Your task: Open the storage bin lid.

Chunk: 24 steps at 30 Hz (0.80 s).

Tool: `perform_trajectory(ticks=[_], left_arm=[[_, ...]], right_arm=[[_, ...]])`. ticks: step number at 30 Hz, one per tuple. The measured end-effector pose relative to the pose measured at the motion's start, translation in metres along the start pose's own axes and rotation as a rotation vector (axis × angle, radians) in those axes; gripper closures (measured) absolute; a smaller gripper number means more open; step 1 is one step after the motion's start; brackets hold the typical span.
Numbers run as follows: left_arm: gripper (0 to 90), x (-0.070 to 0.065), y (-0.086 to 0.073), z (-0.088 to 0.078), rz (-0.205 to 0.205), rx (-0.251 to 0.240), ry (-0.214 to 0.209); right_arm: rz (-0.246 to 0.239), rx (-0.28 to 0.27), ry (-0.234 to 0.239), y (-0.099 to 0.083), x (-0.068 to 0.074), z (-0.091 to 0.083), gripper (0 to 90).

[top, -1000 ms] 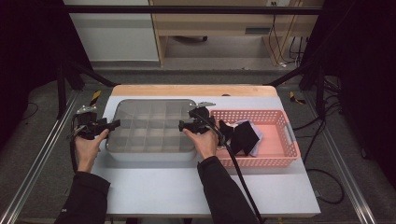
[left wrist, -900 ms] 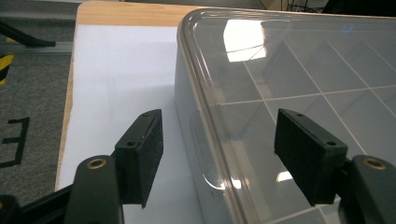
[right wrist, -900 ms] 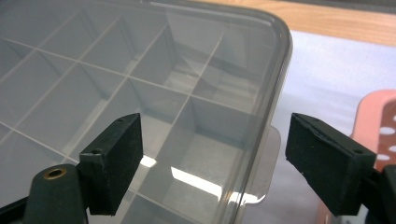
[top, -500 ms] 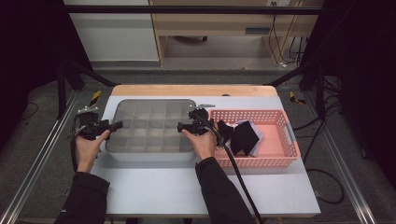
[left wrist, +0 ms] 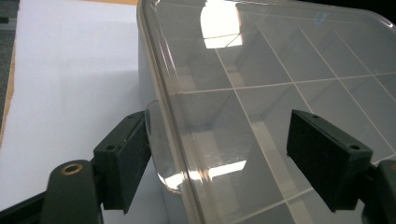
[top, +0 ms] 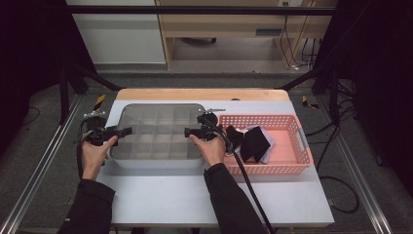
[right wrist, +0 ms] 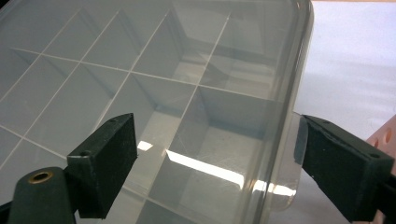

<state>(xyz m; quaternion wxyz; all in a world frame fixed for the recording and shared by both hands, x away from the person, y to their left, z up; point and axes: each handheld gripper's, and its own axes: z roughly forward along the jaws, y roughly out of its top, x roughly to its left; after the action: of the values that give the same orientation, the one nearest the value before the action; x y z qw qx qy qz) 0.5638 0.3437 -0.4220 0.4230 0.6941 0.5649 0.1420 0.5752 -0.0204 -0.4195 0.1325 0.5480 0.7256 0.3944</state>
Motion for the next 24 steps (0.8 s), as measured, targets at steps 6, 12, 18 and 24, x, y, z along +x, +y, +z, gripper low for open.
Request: perform_trajectory(ticks=[6, 12, 18, 24], left_arm=[[30.2, 0.004, 0.000, -0.003, -0.050, -0.013, 0.000], [38.6, 0.006, 0.001, -0.011, -0.072, -0.057, -0.010], [46.4, 0.008, 0.002, -0.025, -0.080, -0.123, -0.045], [54.3, 0.005, 0.003, -0.046, -0.067, -0.208, -0.078]], right_arm=[[0.014, 0.003, -0.005, 0.002, -0.002, -0.003, 19.9], [0.038, -0.010, -0.012, 0.004, -0.002, -0.007, 25.3], [0.032, -0.063, 0.000, 0.008, 0.000, -0.021, 28.5], [0.027, -0.129, 0.032, 0.012, 0.001, -0.044, 35.9]])
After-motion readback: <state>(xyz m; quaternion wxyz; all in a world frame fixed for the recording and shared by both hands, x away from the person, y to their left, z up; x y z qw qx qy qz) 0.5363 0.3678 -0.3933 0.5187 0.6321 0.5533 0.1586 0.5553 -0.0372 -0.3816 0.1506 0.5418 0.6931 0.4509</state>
